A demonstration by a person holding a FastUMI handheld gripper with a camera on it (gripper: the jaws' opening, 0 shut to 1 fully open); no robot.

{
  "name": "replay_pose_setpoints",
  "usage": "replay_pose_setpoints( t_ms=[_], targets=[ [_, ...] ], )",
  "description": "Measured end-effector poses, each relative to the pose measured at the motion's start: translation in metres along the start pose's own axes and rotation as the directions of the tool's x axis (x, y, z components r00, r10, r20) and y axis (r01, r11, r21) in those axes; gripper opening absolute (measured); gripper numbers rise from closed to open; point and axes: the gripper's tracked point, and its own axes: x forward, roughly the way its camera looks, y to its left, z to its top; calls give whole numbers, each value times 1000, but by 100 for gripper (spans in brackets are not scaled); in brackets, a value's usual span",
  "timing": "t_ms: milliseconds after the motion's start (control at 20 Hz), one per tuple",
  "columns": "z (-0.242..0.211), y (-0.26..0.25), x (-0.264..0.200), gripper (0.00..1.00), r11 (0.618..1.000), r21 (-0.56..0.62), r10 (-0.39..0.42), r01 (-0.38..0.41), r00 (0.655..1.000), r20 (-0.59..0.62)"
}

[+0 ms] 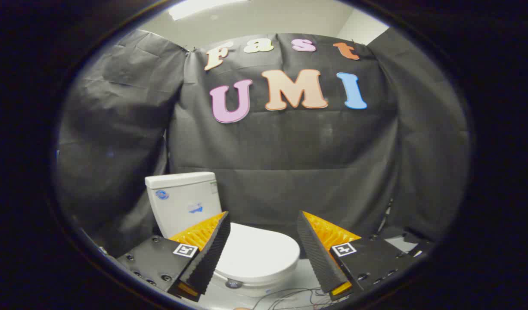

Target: Open the toilet lid.

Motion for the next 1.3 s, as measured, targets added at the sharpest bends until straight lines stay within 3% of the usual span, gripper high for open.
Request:
replay_pose_setpoints(
  t_ms=[250, 400, 550, 850, 1100, 1300],
  targets=[
    [-1, 24, 39, 93, 993, 115, -6, -4, 996, 87],
    [-4, 32, 52, 93, 970, 237, -79, 46, 988, 134],
    [-13, 36, 59, 93, 921, 376, -177, 103, 970, 168],
    [-70, 52, 51, 93, 775, 597, -335, 210, 937, 105],
    [-126, 74, 34, 89, 635, 726, -408, 264, 912, 26],
    [-170, 83, 28, 89, 487, 822, -462, 296, 886, -46]
  ],
)
